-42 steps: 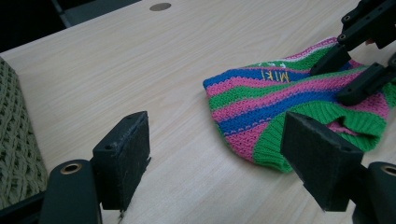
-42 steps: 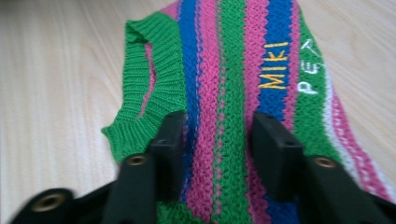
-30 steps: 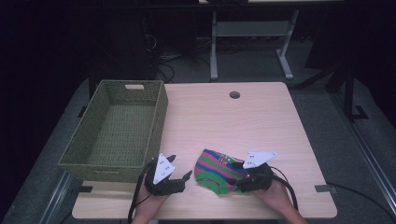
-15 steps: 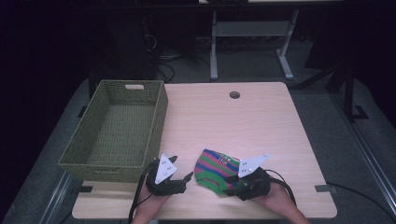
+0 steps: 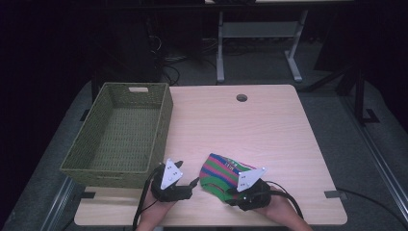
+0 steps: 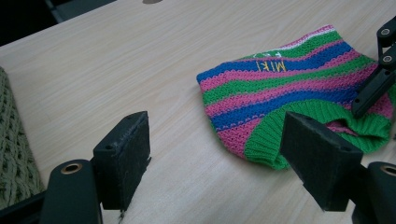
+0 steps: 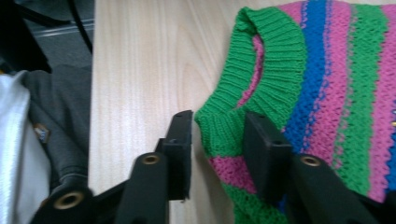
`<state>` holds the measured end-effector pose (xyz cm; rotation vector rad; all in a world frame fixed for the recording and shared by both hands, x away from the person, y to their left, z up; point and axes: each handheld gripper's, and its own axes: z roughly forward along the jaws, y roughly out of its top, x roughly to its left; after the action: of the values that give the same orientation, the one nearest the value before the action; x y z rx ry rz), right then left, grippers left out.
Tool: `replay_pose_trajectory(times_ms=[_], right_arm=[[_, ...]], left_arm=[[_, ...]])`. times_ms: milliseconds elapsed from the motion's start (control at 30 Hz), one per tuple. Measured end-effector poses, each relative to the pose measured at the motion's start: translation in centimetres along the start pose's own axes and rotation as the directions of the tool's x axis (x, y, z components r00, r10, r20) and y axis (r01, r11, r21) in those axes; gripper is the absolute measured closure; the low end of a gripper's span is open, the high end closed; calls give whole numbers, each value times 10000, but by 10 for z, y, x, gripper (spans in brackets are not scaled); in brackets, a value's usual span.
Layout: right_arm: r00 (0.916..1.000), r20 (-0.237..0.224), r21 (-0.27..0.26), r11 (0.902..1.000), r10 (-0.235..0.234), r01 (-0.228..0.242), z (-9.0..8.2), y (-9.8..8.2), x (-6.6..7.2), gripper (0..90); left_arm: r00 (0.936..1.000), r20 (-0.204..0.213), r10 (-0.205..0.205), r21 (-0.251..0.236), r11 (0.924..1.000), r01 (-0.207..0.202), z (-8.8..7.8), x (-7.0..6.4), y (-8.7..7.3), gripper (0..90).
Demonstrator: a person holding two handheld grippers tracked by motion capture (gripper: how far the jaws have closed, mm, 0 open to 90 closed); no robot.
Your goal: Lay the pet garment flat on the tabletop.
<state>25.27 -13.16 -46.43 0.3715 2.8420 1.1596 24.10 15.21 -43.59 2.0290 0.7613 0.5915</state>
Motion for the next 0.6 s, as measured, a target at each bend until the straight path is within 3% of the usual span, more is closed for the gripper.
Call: replay_pose_trajectory(times_ms=[133,500,600], right_arm=[[9996,279,19,10000,-69,69,0,0,1,713],[9991,70,-220,9989,419,-418,-3,1,-1,824],[9990,86,-247,9988,434,-432,-3,1,-2,829]], left_arm=[[9999,0,108,-21,9999,-108,0,0,0,240],[9999,118,123,-65,9999,-123,0,-1,0,241],[9998,191,85,-310,9995,-79,-3,-2,1,242]])
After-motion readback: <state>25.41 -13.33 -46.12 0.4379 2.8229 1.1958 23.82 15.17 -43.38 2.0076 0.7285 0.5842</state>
